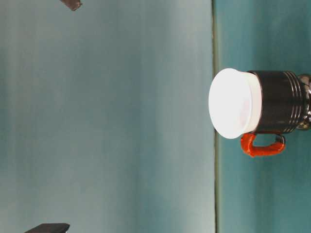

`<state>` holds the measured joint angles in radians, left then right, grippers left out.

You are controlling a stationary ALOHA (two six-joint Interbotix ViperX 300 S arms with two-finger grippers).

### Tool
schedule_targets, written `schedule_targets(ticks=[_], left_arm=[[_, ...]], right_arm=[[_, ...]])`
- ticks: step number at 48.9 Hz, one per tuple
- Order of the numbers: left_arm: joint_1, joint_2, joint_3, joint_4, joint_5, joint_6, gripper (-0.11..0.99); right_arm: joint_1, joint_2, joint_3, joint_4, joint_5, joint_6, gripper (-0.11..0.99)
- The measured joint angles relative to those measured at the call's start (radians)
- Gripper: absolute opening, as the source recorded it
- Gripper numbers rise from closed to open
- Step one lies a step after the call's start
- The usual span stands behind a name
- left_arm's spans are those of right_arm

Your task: Put the paper cup into the moved red handle cup holder.

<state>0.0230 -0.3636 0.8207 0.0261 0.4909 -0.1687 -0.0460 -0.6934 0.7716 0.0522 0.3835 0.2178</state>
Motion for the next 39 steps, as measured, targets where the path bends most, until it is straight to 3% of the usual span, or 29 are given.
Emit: schedule_targets(ticks=[39], left_arm=[[-0.002, 0.011, 0.0, 0.0, -0.002, -0.003, 0.92]], right_arm=[[-0.002, 0.0, 0.02, 0.0, 0.0, 0.0, 0.87]])
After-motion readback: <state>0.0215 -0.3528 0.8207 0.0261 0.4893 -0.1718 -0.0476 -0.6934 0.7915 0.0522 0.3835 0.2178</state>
